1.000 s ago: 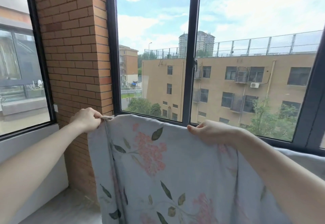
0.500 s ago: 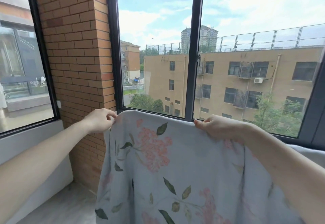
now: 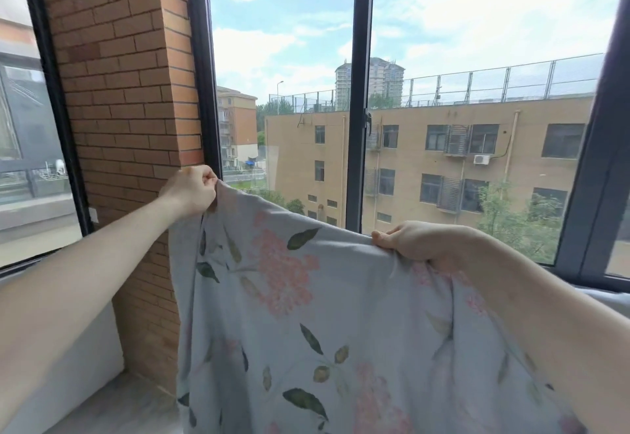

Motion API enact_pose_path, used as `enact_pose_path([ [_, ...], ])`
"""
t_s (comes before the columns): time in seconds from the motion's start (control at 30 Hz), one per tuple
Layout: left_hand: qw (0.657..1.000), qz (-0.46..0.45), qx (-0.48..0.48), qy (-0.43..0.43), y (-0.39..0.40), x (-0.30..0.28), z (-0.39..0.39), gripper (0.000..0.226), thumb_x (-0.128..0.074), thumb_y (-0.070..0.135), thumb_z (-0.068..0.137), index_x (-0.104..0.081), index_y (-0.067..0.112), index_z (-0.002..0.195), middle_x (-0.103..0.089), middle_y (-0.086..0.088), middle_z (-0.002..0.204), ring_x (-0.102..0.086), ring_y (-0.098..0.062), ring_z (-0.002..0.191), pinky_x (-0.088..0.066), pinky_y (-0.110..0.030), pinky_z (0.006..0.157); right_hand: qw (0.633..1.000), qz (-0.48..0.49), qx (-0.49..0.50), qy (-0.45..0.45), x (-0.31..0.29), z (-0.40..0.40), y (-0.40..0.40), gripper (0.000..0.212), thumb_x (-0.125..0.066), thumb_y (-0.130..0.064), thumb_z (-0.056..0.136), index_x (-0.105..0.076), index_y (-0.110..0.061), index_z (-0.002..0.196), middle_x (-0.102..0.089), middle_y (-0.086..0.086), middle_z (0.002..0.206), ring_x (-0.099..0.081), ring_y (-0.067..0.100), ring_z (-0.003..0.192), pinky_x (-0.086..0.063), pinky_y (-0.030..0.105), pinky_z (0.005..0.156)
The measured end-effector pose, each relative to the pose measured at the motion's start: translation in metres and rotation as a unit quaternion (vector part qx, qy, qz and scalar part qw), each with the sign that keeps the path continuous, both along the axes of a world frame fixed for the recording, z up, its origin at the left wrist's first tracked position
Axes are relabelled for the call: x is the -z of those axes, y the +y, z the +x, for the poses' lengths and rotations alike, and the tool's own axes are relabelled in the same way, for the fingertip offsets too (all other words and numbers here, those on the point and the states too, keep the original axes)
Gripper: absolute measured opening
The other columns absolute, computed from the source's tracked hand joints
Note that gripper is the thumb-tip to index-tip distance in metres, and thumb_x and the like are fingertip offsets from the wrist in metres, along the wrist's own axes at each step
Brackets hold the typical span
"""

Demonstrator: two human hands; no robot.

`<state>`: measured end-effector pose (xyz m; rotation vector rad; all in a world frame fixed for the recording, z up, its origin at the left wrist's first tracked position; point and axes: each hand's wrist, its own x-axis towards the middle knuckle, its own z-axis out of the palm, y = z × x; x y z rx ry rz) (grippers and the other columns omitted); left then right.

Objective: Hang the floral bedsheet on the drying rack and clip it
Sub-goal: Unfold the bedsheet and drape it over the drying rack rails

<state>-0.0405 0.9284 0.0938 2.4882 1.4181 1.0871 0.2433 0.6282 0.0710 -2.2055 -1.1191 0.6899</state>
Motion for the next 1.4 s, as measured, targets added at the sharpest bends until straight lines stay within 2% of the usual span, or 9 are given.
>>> enact_pose_path([
  [0.23,0.999,0.033,0.004,-0.026,-0.002,-0.087,0.083,0.018,-0.048,0.026,0.104,-0.064,0.017,0.108,-0.067,-0.014,0.122,-0.060,-0.037,0.112,-0.043,-0.035,0.085,0.998,-0.007,0.066,0.016,-0.003,0.014,0.004,0.064,-0.050,-0.064,0.098,-0.066,-0.004,0.115,-0.075,0.022,0.110,-0.074,0.039,0.100,-0.060,0.054,0.091],
  [0.37,1.000,-0.002,0.001,-0.005,0.002,-0.094,0.132,0.030,-0.050,0.023,0.100,-0.062,0.017,0.126,-0.064,-0.012,0.131,-0.060,-0.036,0.117,-0.051,-0.040,0.097,0.996,-0.014,0.091,-0.007,0.001,0.025,0.001,0.063,-0.050,-0.062,0.099,-0.063,-0.003,0.117,-0.071,0.014,0.108,-0.072,0.028,0.089,-0.061,0.041,0.083],
  [0.57,0.998,-0.014,-0.014,0.055,0.010,-0.068,0.204,0.026,-0.052,0.020,0.097,-0.064,0.014,0.120,-0.068,-0.013,0.116,-0.065,-0.034,0.103,-0.057,-0.040,0.090,0.989,-0.049,0.093,-0.100,0.006,0.048,-0.004,0.065,-0.040,-0.061,0.103,-0.060,-0.010,0.138,-0.064,0.008,0.128,-0.060,0.020,0.095,-0.047,0.029,0.088],
  [0.7,0.983,-0.053,-0.066,0.163,0.029,-0.034,0.234,0.040,-0.049,0.024,0.102,-0.056,0.004,0.135,-0.060,-0.019,0.138,-0.059,-0.039,0.126,-0.051,-0.049,0.098,0.986,-0.088,0.075,-0.121,0.012,0.059,0.002,0.066,-0.040,-0.062,0.103,-0.061,-0.010,0.136,-0.064,0.007,0.127,-0.060,0.022,0.100,-0.043,0.027,0.086],
  [0.87,0.948,-0.068,-0.041,0.308,0.033,0.021,0.254,0.035,-0.054,0.018,0.097,-0.063,0.005,0.128,-0.063,-0.013,0.133,-0.062,-0.032,0.122,-0.050,-0.037,0.086,0.979,-0.128,0.058,-0.146,0.012,0.068,0.004,0.065,-0.039,-0.064,0.102,-0.058,-0.016,0.142,-0.059,0.004,0.141,-0.058,0.024,0.123,-0.042,0.029,0.100],
  [1.0,0.912,-0.163,0.010,0.376,0.027,0.033,0.253,0.039,-0.057,0.018,0.098,-0.064,0.008,0.136,-0.063,-0.007,0.140,-0.062,-0.028,0.127,-0.053,-0.040,0.105,0.975,-0.149,0.047,-0.157,0.014,0.071,0.004,0.065,-0.039,-0.064,0.102,-0.054,-0.019,0.147,-0.053,0.001,0.150,-0.053,0.023,0.132,-0.039,0.031,0.105],
  [1.1,0.885,-0.211,0.035,0.414,0.013,0.032,0.245,0.034,-0.055,0.017,0.096,-0.069,0.007,0.125,-0.073,0.000,0.114,-0.069,-0.026,0.100,-0.058,-0.039,0.097,0.975,-0.152,0.034,-0.160,0.017,0.068,0.005,0.064,-0.040,-0.063,0.102,-0.056,-0.019,0.145,-0.054,0.001,0.149,-0.054,0.022,0.131,-0.040,0.031,0.108],
  [1.23,0.906,-0.235,0.165,0.310,-0.002,0.018,0.246,0.024,-0.058,0.017,0.095,-0.072,0.005,0.111,-0.079,-0.007,0.100,-0.071,-0.022,0.076,-0.062,-0.032,0.065,0.976,-0.148,0.020,-0.159,0.018,0.067,0.002,0.063,-0.041,-0.064,0.102,-0.059,-0.021,0.144,-0.055,0.000,0.148,-0.054,0.020,0.131,-0.040,0.030,0.108],
  [1.4,0.912,-0.184,0.294,0.220,-0.070,-0.003,0.205,0.023,-0.057,0.028,0.103,-0.075,0.016,0.093,-0.078,0.001,0.094,-0.076,-0.015,0.082,-0.064,-0.033,0.075,0.974,-0.156,0.022,-0.164,0.017,0.064,0.000,0.064,-0.040,-0.064,0.102,-0.059,-0.018,0.143,-0.057,0.000,0.145,-0.056,0.021,0.127,-0.040,0.032,0.110],
])
